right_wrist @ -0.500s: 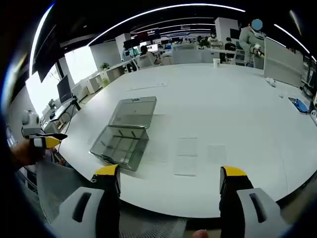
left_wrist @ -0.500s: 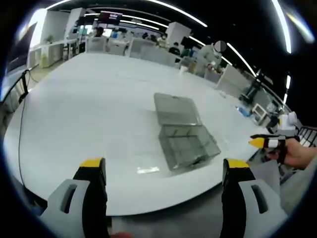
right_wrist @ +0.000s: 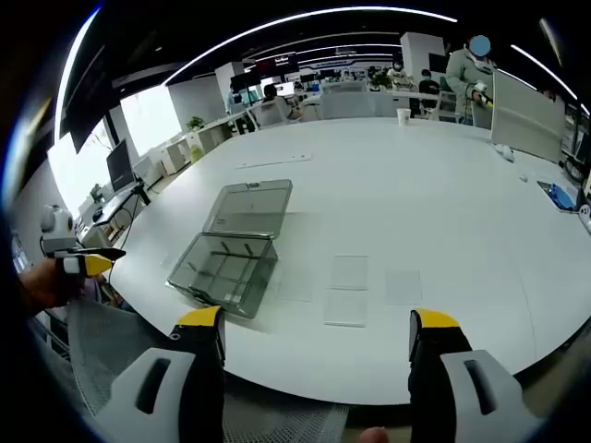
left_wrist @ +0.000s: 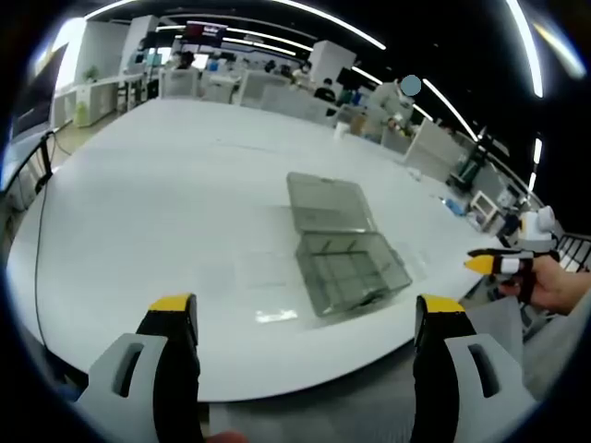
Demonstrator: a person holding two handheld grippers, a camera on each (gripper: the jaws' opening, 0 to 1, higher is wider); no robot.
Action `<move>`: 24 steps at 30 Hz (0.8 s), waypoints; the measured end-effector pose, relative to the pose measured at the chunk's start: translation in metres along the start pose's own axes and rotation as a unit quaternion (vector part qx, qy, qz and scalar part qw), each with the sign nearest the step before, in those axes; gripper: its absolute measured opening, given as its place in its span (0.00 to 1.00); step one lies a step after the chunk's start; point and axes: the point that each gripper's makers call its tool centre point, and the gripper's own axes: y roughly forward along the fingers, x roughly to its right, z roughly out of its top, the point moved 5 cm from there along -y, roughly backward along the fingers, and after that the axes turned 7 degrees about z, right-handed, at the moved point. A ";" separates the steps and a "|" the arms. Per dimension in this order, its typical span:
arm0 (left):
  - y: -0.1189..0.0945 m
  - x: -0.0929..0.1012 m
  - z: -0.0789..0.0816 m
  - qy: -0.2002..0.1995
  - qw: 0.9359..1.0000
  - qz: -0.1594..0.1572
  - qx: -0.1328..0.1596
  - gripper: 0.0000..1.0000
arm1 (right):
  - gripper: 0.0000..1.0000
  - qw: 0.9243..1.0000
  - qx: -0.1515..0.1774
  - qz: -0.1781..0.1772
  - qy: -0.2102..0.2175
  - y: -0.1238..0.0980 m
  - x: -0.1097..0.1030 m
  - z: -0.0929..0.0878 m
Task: Insert the divider into the dual guide fixture by aligning both edges with the guide slots and pushing it downward to the bottom, including one-sided entry, uneven engagement, binding, and posture correction.
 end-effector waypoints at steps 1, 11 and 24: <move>0.000 0.000 0.000 0.000 1.000 0.000 0.000 0.95 | 0.80 1.000 0.000 0.000 0.000 0.000 0.000 0.000; 0.000 0.000 -0.001 0.003 1.000 0.002 -0.001 0.95 | 0.79 1.000 -0.001 0.001 -0.001 0.000 0.000 -0.001; 0.001 0.000 -0.001 0.004 1.000 0.005 -0.002 0.95 | 0.79 1.000 -0.002 0.003 -0.002 -0.001 0.000 -0.002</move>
